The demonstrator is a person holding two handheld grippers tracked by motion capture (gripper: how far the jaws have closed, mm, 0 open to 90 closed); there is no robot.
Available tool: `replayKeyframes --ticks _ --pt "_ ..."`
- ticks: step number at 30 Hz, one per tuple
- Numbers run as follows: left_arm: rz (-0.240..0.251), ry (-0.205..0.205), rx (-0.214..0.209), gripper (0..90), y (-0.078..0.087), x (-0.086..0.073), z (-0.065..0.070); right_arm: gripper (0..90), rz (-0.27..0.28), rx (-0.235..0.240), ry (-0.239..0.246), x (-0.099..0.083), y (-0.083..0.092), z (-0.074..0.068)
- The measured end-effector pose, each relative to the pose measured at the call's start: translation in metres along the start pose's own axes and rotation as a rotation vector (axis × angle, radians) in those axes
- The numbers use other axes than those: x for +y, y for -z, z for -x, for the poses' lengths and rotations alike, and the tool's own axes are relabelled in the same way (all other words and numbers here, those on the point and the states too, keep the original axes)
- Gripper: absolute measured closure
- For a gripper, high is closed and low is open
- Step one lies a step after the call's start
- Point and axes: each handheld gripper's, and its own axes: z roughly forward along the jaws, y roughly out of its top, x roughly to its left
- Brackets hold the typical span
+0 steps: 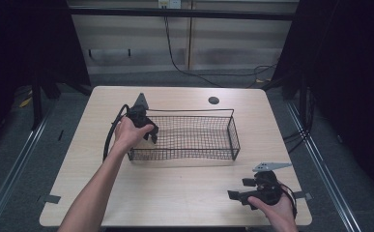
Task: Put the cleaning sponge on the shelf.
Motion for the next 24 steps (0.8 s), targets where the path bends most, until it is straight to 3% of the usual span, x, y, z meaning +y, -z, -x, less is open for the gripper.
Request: replayKeyframes --ticks 8,24 --pt "-0.01 0.027 0.012 27.5 -0.009 0.001 0.001 15.2 0.0 0.0 0.002 0.0 0.0 0.0" --pt "-0.019 0.012 0.007 27.2 -0.016 0.001 0.002 15.2 0.0 0.002 0.003 0.0 -0.001 0.0"
